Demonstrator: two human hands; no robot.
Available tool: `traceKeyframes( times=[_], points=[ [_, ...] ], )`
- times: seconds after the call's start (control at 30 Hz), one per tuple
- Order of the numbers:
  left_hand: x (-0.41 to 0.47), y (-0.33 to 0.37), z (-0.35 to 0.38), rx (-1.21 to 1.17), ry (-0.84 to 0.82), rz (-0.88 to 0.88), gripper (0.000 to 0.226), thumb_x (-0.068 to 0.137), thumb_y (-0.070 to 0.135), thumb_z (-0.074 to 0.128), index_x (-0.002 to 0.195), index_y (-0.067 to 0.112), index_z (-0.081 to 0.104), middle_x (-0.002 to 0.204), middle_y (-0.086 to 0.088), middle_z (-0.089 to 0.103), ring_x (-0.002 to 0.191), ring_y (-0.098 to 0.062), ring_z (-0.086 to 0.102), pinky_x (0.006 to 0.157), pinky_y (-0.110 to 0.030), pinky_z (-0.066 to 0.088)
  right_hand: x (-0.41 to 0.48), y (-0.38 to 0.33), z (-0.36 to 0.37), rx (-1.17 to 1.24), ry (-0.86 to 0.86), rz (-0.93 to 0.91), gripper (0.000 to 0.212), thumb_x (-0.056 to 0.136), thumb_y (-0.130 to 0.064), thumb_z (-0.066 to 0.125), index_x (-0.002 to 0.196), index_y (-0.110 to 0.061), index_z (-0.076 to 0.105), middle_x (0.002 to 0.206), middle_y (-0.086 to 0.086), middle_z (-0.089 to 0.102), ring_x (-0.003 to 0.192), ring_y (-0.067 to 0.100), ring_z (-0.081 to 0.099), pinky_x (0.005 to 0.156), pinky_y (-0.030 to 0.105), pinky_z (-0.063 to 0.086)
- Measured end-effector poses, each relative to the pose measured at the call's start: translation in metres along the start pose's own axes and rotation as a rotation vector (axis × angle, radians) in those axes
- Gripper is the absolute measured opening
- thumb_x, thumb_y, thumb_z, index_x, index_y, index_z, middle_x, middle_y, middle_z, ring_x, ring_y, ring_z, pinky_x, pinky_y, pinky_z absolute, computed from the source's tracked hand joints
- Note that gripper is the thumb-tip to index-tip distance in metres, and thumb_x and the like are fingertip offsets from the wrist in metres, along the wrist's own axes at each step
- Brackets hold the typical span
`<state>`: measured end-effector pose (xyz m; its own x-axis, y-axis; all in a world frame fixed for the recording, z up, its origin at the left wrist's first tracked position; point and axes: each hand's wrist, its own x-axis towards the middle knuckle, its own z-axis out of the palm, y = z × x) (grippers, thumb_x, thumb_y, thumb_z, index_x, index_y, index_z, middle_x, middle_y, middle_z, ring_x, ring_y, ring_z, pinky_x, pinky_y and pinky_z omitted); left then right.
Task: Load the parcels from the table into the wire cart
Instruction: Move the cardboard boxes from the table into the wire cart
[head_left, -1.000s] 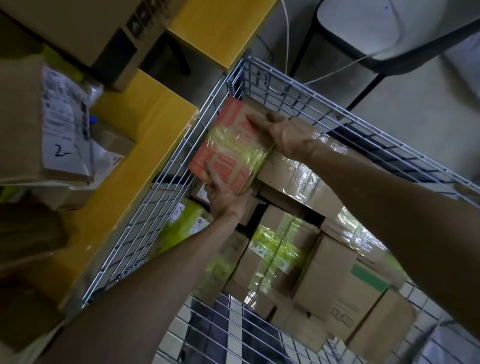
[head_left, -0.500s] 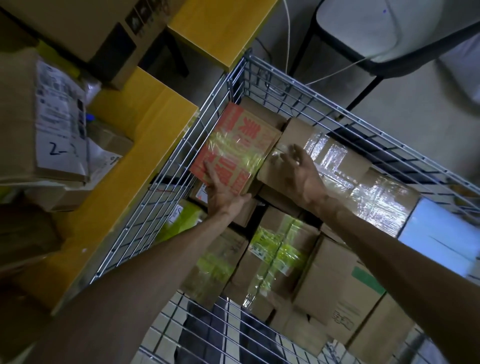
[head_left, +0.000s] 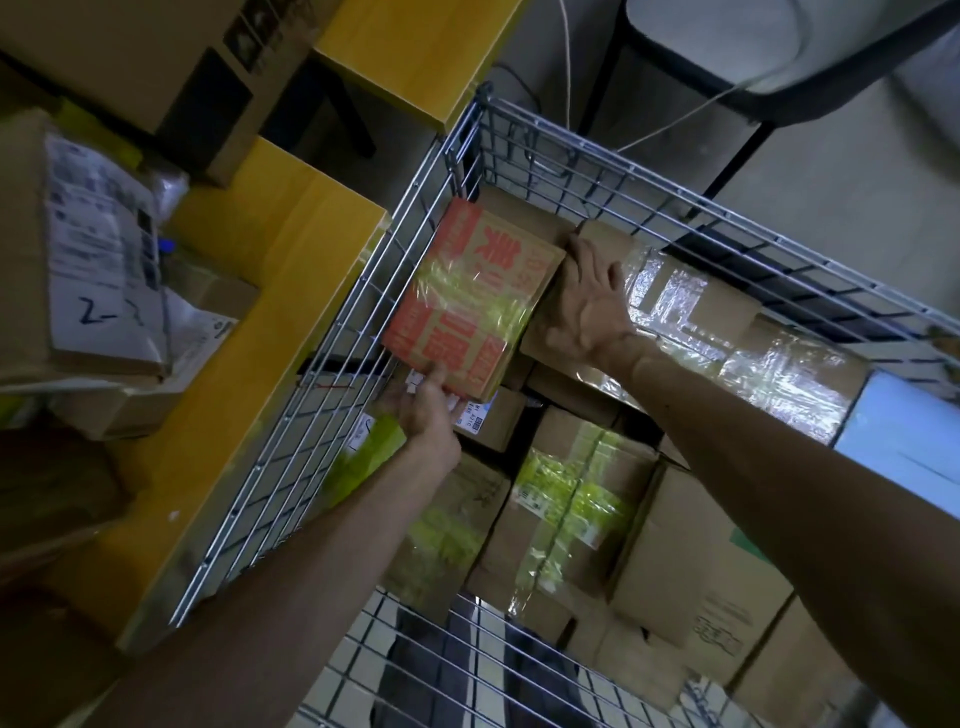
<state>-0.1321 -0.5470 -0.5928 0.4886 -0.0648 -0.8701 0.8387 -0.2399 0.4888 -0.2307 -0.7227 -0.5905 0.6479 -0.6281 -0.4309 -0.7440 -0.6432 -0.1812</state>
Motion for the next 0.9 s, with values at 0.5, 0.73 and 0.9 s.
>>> traceKeyframes(
  times=[0.5,0.73,0.9],
  points=[
    [0.000,-0.012,0.021,0.198,-0.001,0.185,0.069,0.096,0.025,0.064,0.152,0.031,0.024,0.092,0.020,0.054,0.096,-0.020,0.062,0.093,-0.052,0.055,0.001,0.014,-0.008,-0.195,-0.005,-0.054,0.107,0.077,-0.077,0.051,0.146,-0.001,0.023,0.152,0.016,0.023,0.143,0.039,0.019,0.113,0.070,0.012],
    [0.004,-0.016,0.007,0.216,-0.055,0.224,0.079,0.093,0.020,0.069,0.154,0.033,0.021,0.129,-0.006,0.061,0.111,-0.024,0.064,0.089,-0.053,0.057,0.020,0.020,-0.010,0.453,0.154,-0.055,0.098,0.073,-0.064,0.072,0.148,-0.018,0.029,0.140,0.007,0.048,0.134,0.025,0.038,0.116,0.051,0.016],
    [-0.002,-0.020,0.004,0.214,-0.077,0.291,0.076,0.095,0.011,0.065,0.155,0.028,0.022,0.118,0.000,0.058,0.100,-0.012,0.063,0.090,-0.053,0.056,0.029,0.013,-0.006,0.230,0.133,-0.059,0.076,0.079,-0.045,0.073,0.141,-0.012,0.042,0.123,0.008,0.050,0.115,0.023,0.042,0.104,0.033,0.029]
  ],
)
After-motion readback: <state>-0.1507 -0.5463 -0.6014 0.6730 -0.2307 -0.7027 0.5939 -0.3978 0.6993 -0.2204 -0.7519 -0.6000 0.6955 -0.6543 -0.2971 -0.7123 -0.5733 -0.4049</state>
